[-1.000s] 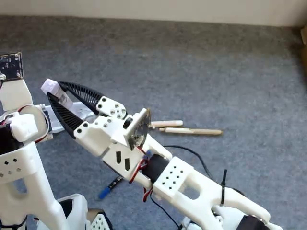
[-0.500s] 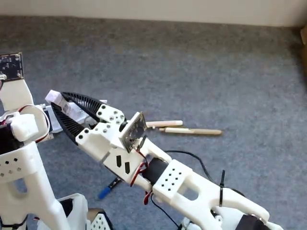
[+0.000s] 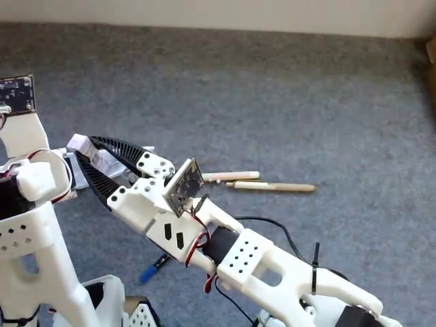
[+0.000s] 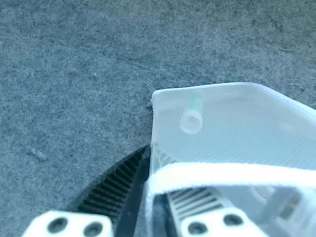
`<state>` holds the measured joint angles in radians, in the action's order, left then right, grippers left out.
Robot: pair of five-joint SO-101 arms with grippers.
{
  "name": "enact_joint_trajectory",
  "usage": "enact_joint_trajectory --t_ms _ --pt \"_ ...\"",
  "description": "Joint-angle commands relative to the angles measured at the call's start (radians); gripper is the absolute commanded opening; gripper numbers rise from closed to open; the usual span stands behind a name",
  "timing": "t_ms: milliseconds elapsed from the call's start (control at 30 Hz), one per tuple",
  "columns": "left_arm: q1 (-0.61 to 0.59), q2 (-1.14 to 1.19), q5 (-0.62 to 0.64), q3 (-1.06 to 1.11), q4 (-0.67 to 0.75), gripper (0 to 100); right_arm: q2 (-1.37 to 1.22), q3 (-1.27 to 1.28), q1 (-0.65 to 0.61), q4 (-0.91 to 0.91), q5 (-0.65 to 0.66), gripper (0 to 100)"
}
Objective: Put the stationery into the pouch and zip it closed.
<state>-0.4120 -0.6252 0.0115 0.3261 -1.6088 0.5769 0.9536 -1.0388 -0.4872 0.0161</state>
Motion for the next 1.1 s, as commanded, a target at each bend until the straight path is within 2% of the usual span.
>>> enact_joint_trajectory --t_ms 0,333,567,767,1067 --pt "-0.018 0.028 0.009 0.027 0.011 1 0.010 -0.004 -0.002 0.007 -0.002 20.4" --pt "-0.018 0.028 0.009 0.027 0.011 1 0.024 -0.010 -0.005 0.007 0.002 21.7" --pt "-0.018 0.028 0.009 0.027 0.009 1 0.117 0.028 -0.022 0.010 0.094 21.7" --pt "-0.018 0.028 0.009 0.027 0.009 1 0.044 0.019 -0.016 0.134 0.103 21.7" --pt "-0.018 0.028 0.009 0.028 0.009 1 0.024 0.019 -0.008 0.142 0.103 21.7"
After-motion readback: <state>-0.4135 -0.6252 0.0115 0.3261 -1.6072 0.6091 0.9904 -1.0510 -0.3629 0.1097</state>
